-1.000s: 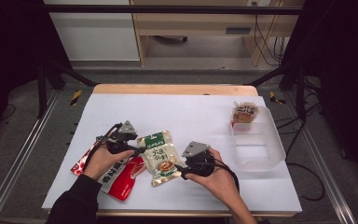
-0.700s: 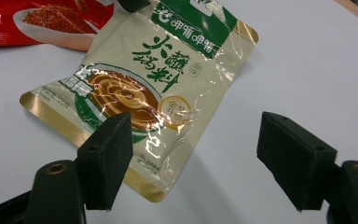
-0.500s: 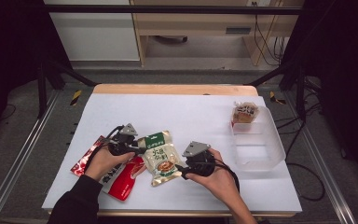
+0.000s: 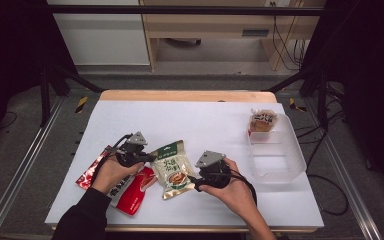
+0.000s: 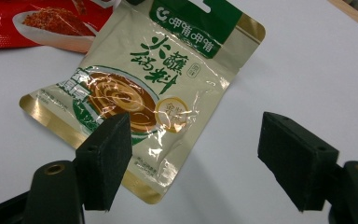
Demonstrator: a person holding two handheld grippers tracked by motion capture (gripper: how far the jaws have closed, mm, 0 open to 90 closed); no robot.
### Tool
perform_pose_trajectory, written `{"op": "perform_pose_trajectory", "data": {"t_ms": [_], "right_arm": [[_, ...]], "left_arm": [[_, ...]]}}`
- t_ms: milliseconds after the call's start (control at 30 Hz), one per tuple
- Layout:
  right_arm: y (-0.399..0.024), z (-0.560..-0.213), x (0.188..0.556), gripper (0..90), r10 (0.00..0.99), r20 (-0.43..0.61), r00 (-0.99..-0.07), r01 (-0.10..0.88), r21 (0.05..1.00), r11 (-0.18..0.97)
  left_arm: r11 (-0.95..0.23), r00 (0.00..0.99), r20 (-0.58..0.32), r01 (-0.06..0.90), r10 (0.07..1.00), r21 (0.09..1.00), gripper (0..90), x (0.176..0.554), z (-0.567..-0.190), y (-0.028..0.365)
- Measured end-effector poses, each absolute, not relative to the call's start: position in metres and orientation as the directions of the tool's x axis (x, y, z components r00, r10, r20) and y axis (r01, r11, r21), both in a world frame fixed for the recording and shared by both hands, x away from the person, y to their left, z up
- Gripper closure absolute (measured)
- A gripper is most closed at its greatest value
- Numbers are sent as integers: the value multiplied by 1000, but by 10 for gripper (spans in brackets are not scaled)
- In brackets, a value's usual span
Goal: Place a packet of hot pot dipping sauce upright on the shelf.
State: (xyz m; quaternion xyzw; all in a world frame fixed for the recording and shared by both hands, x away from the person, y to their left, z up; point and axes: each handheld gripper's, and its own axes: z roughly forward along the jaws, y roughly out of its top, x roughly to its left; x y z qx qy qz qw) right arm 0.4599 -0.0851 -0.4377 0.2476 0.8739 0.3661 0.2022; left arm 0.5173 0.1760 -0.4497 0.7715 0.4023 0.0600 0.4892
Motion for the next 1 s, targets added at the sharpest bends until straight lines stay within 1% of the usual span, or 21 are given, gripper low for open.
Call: {"op": "perform_pose_trajectory", "data": {"t_ms": [133,200,267,433,667,1000], "right_arm": [[-84,-432,465,246,577,-180,-797,279,737,615],[-84,-424,468,235,572,-191,-798,272,733,624],[-84,-417,472,226,566,-206,-798,261,729,632],[-88,-400,482,237,559,-233,-795,247,717,651],[-94,-387,497,254,551,-247,-797,261,681,684],[-91,-373,505,241,520,-252,-816,255,651,715]], "left_arm": [[-190,681,-304,550,667,813,900,515,-438,175],[-203,699,-290,532,654,822,900,513,-428,173],[-193,706,-293,521,645,831,900,511,-419,168],[-180,724,-291,497,626,849,900,507,-400,157],[-179,736,-293,488,610,854,900,505,-390,149],[-182,754,-286,471,591,863,900,499,-380,143]]}}
